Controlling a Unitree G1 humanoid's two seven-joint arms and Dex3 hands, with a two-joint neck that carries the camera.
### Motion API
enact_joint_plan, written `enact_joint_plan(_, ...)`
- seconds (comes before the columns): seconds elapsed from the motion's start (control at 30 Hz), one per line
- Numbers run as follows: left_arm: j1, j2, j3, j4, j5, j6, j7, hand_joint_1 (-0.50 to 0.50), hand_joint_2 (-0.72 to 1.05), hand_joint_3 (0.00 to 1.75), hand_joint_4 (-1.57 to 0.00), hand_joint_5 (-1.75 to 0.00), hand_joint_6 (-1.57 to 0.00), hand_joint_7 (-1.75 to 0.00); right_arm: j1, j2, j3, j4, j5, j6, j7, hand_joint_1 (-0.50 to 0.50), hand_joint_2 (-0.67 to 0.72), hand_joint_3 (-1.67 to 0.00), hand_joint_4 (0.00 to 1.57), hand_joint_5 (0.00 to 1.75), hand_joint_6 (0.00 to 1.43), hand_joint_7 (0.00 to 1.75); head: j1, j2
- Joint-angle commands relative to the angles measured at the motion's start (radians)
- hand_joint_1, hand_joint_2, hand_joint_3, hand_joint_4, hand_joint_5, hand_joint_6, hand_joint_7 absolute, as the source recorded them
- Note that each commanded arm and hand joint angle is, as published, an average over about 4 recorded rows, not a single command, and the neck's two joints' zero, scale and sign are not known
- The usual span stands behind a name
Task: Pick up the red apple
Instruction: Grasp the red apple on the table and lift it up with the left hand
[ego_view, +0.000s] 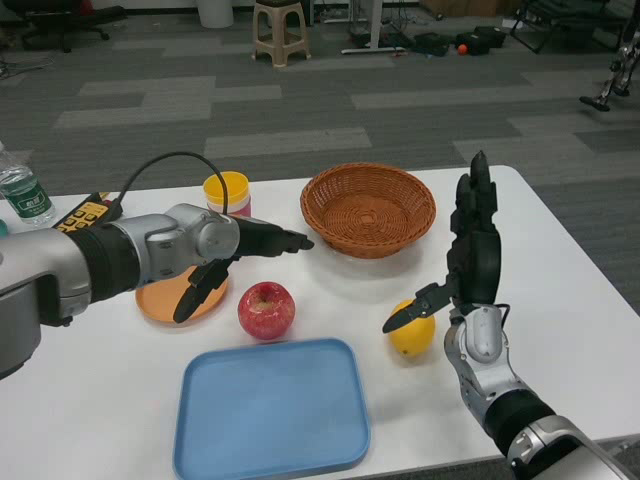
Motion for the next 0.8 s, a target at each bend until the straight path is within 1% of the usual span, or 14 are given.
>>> enact_joint_plan(0.03, -0.043, -0.017, -0.076, 0.01, 0.013, 0.018, 0.045, -0.5, -0.46, 0.09, 0.0, 0.0, -0.03, -0.14, -0.019, -0.012, 0.007, 0.007, 0.005, -0.004, -0.001, 0.0, 0.66, 0.0, 0.0, 0.0, 0.0, 0.0, 0.004, -0.002)
enact_joint_plan(0.2, -0.068, -0.038, -0.161, 0.01, 0.013, 0.045, 0.102, -0.5, -0.46, 0.09, 0.0, 0.0, -0.05, -0.14, -0.02, -0.012, 0.008, 0.009, 0.006, -0.003, -0.002, 0.0, 0.66, 0.0, 0.0, 0.0, 0.0, 0.0, 0.0, 0.001)
enact_joint_plan(0.33, -0.077, -0.061, -0.207, 0.019, -0.002, 0.058, 0.141, -0.5, -0.46, 0.09, 0.0, 0.0, -0.05, -0.14, -0.023, -0.012, 0.011, 0.011, 0.006, -0.002, -0.002, 0.0, 0.66, 0.0, 0.0, 0.0, 0.0, 0.0, -0.002, 0.007)
enact_joint_plan(0.43, -0.082, -0.082, -0.226, 0.027, -0.003, 0.075, 0.169, -0.5, -0.46, 0.09, 0.0, 0.0, -0.05, -0.14, -0.026, -0.012, 0.012, 0.013, 0.006, -0.002, -0.002, 0.0, 0.66, 0.0, 0.0, 0.0, 0.0, 0.0, -0.001, 0.007)
enact_joint_plan(0.57, -0.083, -0.108, -0.242, 0.044, -0.002, 0.079, 0.209, -0.5, -0.37, 0.09, 0.0, 0.0, -0.05, -0.14, -0.026, -0.012, 0.013, 0.017, 0.006, -0.002, -0.002, 0.0, 0.66, 0.0, 0.0, 0.0, 0.0, 0.0, -0.003, 0.009)
enact_joint_plan(0.8, -0.075, -0.137, -0.253, 0.072, -0.002, 0.072, 0.266, -0.5, -0.37, 0.09, 0.0, 0.0, -0.05, -0.14, -0.026, -0.011, 0.009, 0.016, 0.006, -0.003, -0.002, 0.0, 0.68, 0.0, 0.0, 0.0, 0.0, 0.0, -0.008, 0.007)
